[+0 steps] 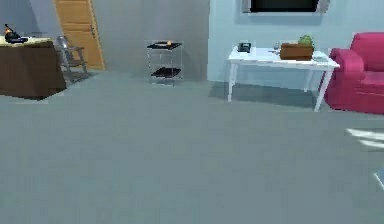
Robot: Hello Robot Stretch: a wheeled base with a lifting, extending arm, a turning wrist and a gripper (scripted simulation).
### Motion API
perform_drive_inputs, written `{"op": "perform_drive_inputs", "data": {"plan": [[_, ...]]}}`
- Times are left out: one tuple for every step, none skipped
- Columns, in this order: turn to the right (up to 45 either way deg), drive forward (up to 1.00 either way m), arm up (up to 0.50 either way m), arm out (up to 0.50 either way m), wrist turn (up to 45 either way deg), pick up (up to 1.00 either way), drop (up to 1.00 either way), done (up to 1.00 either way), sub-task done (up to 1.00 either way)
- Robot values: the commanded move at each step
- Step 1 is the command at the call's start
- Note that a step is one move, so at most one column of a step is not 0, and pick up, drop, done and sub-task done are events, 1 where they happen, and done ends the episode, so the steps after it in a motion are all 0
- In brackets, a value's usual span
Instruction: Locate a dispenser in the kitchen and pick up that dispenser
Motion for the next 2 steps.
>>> {"op": "perform_drive_inputs", "data": {"plan": [[-21.0, 0.0, 0.0, 0.0, 0.0, 0.0, 0.0, 0.0, 0.0], [0.0, 1.0, 0.0, 0.0, 0.0, 0.0, 0.0, 0.0, 0.0]]}}
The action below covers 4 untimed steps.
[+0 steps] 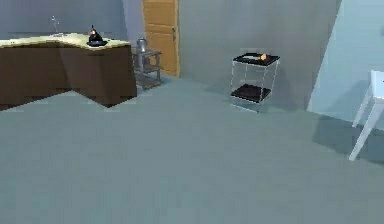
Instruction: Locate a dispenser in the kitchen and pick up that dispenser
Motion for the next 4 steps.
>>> {"op": "perform_drive_inputs", "data": {"plan": [[-3.0, 0.0, 0.0, 0.0, 0.0, 0.0, 0.0, 0.0, 0.0], [0.0, 1.0, 0.0, 0.0, 0.0, 0.0, 0.0, 0.0, 0.0], [0.0, 1.0, 0.0, 0.0, 0.0, 0.0, 0.0, 0.0, 0.0], [0.0, 1.0, 0.0, 0.0, 0.0, 0.0, 0.0, 0.0, 0.0]]}}
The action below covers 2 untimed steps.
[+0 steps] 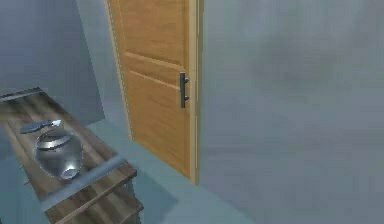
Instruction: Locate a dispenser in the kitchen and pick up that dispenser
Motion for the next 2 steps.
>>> {"op": "perform_drive_inputs", "data": {"plan": [[6.0, 0.0, 0.0, 0.0, 0.0, 0.0, 0.0, 0.0, 0.0], [0.0, 0.1, 0.0, 0.0, 0.0, 0.0, 0.0, 0.0, 0.0]]}}
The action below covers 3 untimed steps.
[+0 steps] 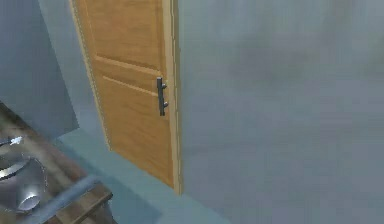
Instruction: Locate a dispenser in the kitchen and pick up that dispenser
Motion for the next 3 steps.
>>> {"op": "perform_drive_inputs", "data": {"plan": [[-45.0, 0.0, 0.0, 0.0, 0.0, 0.0, 0.0, 0.0, 0.0], [-45.0, 0.0, 0.0, 0.0, 0.0, 0.0, 0.0, 0.0, 0.0], [-45.0, 0.0, 0.0, 0.0, 0.0, 0.0, 0.0, 0.0, 0.0]]}}
